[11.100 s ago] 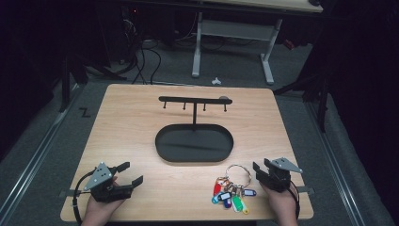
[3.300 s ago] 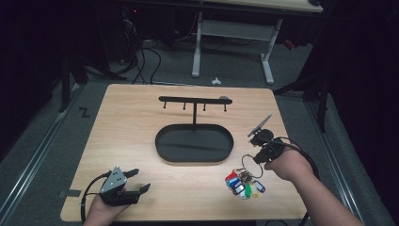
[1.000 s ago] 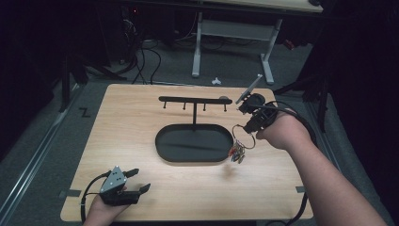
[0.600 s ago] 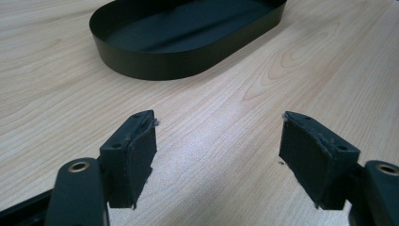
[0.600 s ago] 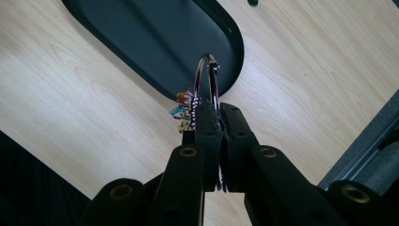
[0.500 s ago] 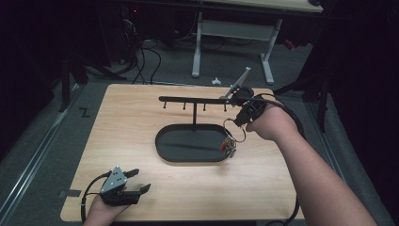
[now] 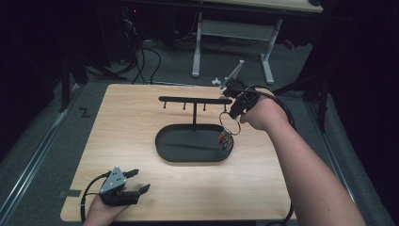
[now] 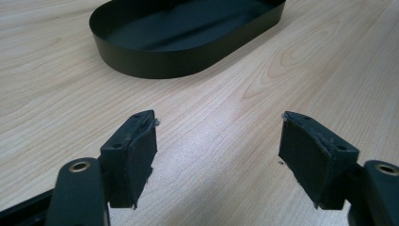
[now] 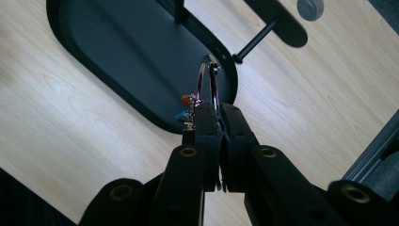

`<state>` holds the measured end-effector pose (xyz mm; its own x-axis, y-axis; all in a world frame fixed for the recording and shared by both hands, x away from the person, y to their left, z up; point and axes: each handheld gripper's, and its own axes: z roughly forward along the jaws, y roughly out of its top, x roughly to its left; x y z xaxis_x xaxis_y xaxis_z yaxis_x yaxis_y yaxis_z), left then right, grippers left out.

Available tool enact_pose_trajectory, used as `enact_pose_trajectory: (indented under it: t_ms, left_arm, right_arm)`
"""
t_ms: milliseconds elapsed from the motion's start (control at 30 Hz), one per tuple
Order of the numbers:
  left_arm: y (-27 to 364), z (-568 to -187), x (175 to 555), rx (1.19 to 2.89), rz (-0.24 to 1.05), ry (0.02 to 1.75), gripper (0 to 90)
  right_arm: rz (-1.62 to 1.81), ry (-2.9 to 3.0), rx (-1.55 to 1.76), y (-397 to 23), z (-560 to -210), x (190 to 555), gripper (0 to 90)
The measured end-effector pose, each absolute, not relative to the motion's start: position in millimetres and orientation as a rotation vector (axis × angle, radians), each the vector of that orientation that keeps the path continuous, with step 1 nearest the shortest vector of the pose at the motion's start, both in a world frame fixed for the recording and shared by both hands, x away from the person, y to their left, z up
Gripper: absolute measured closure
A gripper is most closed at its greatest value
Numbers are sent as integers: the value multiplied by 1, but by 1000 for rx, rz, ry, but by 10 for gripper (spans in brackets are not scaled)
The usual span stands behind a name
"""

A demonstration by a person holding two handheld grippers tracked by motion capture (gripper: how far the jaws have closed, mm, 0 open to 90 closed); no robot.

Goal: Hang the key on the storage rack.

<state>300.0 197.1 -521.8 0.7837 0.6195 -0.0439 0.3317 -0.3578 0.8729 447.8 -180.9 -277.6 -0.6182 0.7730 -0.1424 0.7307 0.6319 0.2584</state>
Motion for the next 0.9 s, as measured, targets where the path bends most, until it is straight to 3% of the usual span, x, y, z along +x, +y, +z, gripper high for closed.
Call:
enact_pose_trajectory:
  t_ms: [900]
  left_arm:
    - [197,-523,300,1984,354,710,284]
  right_arm:
    - [278,2600,1281,-179,-288,487,875]
